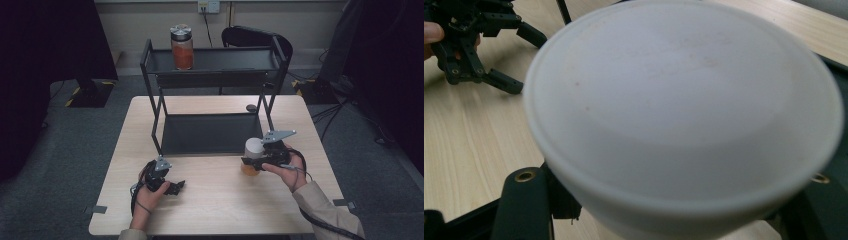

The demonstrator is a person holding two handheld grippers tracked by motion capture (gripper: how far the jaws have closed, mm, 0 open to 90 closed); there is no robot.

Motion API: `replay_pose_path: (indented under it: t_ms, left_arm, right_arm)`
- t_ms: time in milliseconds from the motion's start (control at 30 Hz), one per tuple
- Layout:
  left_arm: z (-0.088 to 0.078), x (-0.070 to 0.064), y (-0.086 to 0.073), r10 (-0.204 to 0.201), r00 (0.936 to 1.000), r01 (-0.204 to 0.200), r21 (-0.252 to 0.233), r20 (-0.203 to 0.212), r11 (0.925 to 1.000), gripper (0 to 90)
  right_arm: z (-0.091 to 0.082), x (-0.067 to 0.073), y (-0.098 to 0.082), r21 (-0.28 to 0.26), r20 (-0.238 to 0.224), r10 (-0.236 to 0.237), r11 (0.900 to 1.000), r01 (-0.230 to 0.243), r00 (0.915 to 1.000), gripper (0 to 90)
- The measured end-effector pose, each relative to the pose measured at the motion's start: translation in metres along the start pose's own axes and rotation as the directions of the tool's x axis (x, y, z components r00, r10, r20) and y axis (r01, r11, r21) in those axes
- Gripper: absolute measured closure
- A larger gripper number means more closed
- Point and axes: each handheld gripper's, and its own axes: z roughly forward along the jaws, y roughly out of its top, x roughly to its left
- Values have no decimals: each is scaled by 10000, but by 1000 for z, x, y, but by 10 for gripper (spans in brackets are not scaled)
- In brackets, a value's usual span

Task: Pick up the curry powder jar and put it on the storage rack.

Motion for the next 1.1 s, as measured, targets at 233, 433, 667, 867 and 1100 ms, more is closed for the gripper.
replay_pose_path:
  t_ms: [233, 433, 667, 867, 1100]
  left_arm:
    - [0, 0, 0, 3, 10000, -3, 1, -1, 10000, 0]
    - [0, 0, 0, 13, 10000, -13, 2, -4, 10000, 0]
    - [0, 0, 0, 10, 10000, -10, 2, -8, 10000, 0]
    - [0, 0, 0, 8, 10000, -8, 1, -7, 10000, 0]
    - [0, 0, 0, 4, 10000, -4, 7, -7, 10000, 0]
  right_arm:
    - [2, 2, 26, 142, -64, -332, 9993, 333, 9994, 343]
    - [3, 1, 44, 94, -250, -380, 9992, 382, 9990, 343]
    - [3, 3, 63, 48, -239, -567, 9984, 569, 9981, 344]
    - [1, 3, 83, 38, -291, -698, 9975, 700, 9971, 344]
    - [-2, 2, 106, 62, -158, -909, 9958, 910, 9957, 344]
